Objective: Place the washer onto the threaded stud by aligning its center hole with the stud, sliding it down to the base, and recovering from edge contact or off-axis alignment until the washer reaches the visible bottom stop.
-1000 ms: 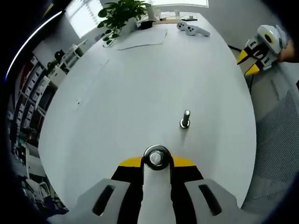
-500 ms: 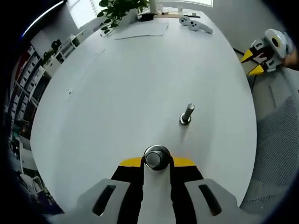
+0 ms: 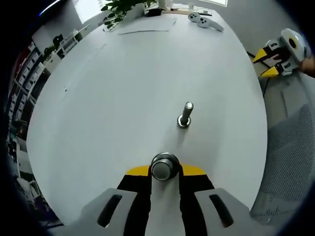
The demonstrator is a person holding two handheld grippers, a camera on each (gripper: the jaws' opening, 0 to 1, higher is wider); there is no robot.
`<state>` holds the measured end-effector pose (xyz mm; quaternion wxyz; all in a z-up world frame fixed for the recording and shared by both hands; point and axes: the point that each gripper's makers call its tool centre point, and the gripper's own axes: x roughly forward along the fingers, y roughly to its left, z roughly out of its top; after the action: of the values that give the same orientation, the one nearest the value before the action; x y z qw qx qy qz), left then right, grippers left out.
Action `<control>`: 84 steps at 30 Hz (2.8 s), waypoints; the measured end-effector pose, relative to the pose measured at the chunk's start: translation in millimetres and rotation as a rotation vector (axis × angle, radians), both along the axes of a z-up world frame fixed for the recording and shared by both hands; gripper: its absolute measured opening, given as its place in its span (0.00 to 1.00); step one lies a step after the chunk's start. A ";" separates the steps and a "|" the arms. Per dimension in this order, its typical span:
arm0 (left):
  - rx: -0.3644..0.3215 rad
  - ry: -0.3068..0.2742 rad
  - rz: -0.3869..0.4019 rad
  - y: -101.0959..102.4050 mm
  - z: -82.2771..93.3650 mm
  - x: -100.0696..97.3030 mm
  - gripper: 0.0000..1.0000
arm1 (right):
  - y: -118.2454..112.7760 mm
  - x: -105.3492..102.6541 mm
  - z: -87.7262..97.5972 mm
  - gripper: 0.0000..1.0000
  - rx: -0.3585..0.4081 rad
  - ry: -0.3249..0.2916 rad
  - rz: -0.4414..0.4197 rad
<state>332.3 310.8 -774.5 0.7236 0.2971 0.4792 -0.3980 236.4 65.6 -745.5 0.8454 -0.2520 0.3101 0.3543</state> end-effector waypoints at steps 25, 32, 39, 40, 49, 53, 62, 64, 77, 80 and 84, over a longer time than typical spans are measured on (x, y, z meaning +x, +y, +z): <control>-0.194 -0.297 0.171 12.7 87.6 -31.6 0.29 | 3.7 -0.7 0.8 0.23 0.012 0.000 0.023; -0.255 -0.436 0.299 29.1 138.6 -72.0 0.33 | 5.6 -3.4 -0.5 0.23 0.005 0.008 0.044; -0.269 -0.508 0.491 58.0 154.9 -123.1 0.33 | 9.6 -4.1 2.3 0.23 0.026 0.001 0.068; -0.279 -0.512 0.523 59.9 152.3 -134.8 0.33 | 9.6 -4.2 2.8 0.23 0.028 -0.001 0.069; -0.340 -0.553 0.721 64.2 125.0 -197.2 0.36 | 13.8 -8.5 2.5 0.24 0.016 -0.006 0.116; -0.428 -0.564 0.820 64.1 115.8 -207.8 0.43 | 14.3 -7.9 4.5 0.26 0.028 -0.016 0.115; -0.553 -0.614 0.927 62.2 108.2 -205.7 0.66 | 13.2 -7.0 3.6 0.31 0.024 -0.012 0.105; -0.546 -0.624 0.926 60.5 105.7 -203.8 0.69 | 12.6 -7.0 3.1 0.32 0.022 -0.009 0.102; -0.530 -0.607 0.907 58.5 86.2 -175.3 0.71 | 3.1 -6.4 -2.1 0.33 0.041 0.035 0.018; -0.579 -0.557 0.916 53.1 76.9 -171.7 0.69 | 3.3 -7.3 -4.2 0.33 0.034 0.046 0.023; -0.566 -0.539 0.912 52.5 65.4 -171.2 0.69 | 2.4 -9.0 -6.3 0.33 0.016 0.057 0.026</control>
<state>161.1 363.3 -709.1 0.9684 -0.0522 0.2336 -0.0702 227.4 68.0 -751.8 0.8337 -0.2389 0.3278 0.3746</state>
